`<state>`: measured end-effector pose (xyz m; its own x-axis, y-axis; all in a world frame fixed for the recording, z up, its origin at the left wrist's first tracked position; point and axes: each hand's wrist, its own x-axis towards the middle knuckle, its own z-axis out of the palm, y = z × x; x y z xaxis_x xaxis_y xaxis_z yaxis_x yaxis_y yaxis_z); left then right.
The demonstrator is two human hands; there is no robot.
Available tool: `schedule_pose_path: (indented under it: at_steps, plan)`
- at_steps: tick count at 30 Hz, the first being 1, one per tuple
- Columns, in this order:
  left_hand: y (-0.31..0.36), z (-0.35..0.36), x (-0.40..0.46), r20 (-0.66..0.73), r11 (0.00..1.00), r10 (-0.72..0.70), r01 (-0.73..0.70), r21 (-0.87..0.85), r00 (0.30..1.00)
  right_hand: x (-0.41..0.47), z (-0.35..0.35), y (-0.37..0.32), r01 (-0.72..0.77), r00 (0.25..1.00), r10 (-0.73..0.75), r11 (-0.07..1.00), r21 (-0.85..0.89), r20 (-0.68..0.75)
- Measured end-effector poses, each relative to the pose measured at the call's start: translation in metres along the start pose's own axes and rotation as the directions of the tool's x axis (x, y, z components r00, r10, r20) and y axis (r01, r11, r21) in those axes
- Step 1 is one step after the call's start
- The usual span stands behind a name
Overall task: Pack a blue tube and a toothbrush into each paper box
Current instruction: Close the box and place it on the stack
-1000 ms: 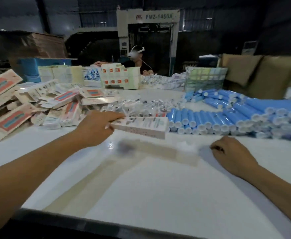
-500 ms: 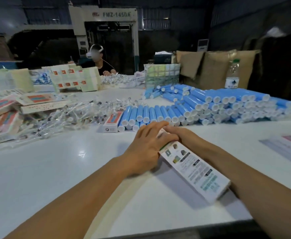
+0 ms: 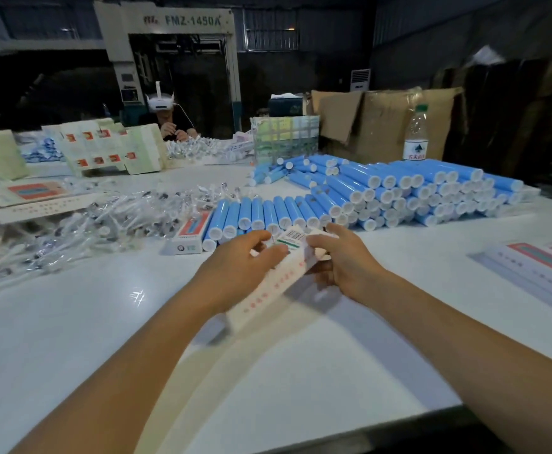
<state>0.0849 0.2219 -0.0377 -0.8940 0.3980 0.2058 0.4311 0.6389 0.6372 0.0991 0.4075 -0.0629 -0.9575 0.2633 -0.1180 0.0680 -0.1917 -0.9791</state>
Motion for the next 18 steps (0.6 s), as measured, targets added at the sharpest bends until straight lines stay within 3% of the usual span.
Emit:
schedule_pose_path:
  at_steps: [2, 4, 8, 10, 14, 18]
  plan:
    - [0.002, -0.001, -0.004, 0.019, 0.896, 0.023, -0.029, 0.444, 1.000, -0.004, 0.002, 0.001, 0.008, 0.999, -0.008, 1.000, 0.005, 0.035]
    - [0.003, 0.004, -0.005, 0.031, 0.744, 0.067, -0.071, 0.665, 0.997, -0.008, 0.004, 0.000, 0.015, 0.996, -0.013, 1.000, -0.013, 0.084]
    - [0.001, 0.019, -0.001, -0.013, 0.729, 0.041, -0.021, 0.685, 0.999, -0.015, 0.007, 0.002, 0.045, 0.981, -0.036, 0.998, -0.043, 0.189]
    - [-0.003, 0.021, -0.001, -0.006, 0.749, 0.048, -0.032, 0.662, 0.999, -0.014, 0.008, 0.001, 0.155, 0.984, -0.131, 0.965, -0.212, 0.122]
    - [-0.011, 0.023, -0.003, -0.014, 0.718, 0.114, -0.072, 0.692, 0.993, 0.008, 0.000, -0.027, 0.296, 0.891, -0.450, 0.668, -0.683, -0.054]
    - [-0.014, 0.030, -0.002, -0.026, 0.703, 0.212, -0.135, 0.699, 0.977, 0.049, 0.000, -0.070, 0.221, 0.842, -0.539, 0.307, -0.926, 0.022]
